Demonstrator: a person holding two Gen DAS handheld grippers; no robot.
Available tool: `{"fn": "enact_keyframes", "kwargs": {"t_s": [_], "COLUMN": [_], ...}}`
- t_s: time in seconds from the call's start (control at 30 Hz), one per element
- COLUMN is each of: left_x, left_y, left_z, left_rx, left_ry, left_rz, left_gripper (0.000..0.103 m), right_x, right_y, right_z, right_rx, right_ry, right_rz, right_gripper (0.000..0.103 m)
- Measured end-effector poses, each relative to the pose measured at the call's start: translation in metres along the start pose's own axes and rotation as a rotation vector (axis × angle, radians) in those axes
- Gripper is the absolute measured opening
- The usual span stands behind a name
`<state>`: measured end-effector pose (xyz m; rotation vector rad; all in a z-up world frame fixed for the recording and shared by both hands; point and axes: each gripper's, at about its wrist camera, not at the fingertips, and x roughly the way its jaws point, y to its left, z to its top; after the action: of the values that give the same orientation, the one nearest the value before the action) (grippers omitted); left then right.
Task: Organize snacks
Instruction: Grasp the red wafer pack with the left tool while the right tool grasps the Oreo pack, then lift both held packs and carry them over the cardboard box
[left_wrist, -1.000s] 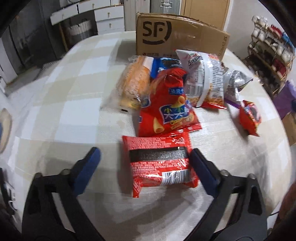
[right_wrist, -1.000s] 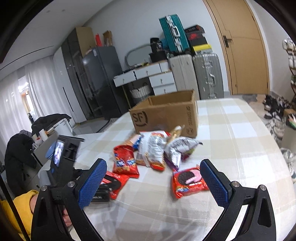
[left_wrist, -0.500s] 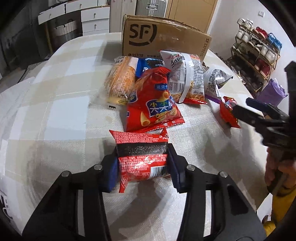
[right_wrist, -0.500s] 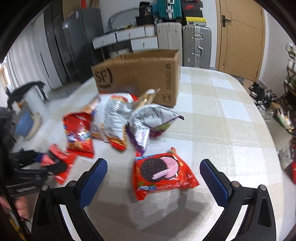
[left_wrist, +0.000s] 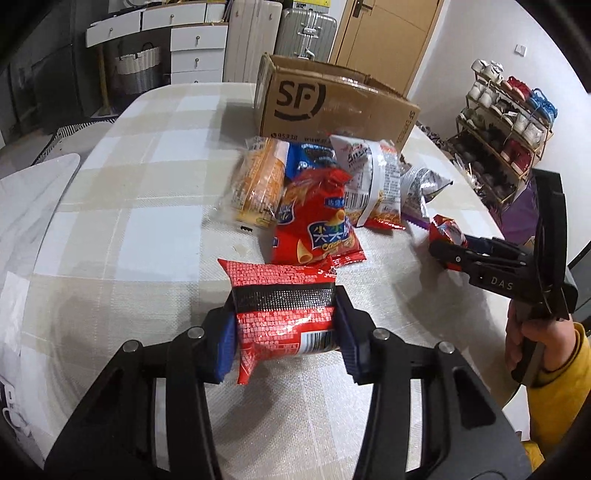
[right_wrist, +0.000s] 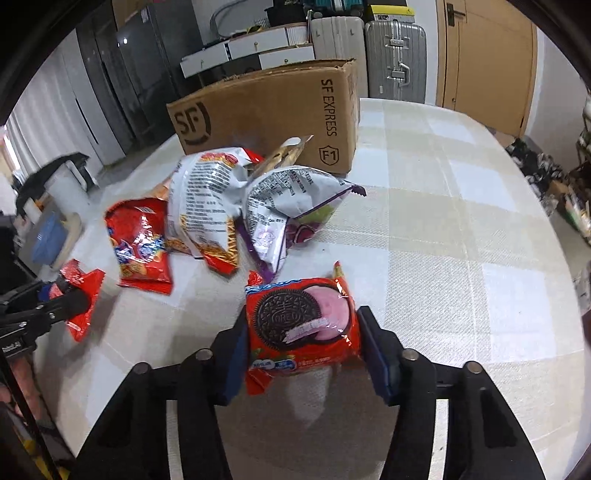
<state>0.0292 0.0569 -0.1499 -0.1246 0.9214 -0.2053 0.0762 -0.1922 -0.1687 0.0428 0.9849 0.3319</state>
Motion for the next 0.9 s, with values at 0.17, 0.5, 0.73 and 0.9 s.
{"fn": "enact_keyframes", "kwargs": {"t_s": [0.17, 0.5, 0.73, 0.9], "left_x": [-0.017, -0.068, -0.107, -0.136], "left_y": [-0.002, -0.015, -0.033, -0.044], "left_z": [0.0, 0.005, 0.01, 0.013], "left_rx": [-0.002, 0.024, 0.061, 0.075], "left_ry": [-0.031, -0.127, -0.197, -0.246], "left_rz": [-0.01, -0.019, -0.032, -0.039], "left_gripper": [0.043, 0.043, 0.043, 0.043], "right_x": [-0.016, -0.084, -0.14, -0.168], "right_y": [-0.002, 0.019, 0.051, 0.064], "right_z": [-0.003, 0.006, 0.012, 0.016], "right_rx": [0.05, 0.075, 0.04, 0.012], "right_ry": [-0.043, -0.214, -0.325, -0.372], "right_rz": [0.053, 0.215, 0.318, 0.348], "right_gripper": [0.051, 0.051, 0.051, 0.051]}}
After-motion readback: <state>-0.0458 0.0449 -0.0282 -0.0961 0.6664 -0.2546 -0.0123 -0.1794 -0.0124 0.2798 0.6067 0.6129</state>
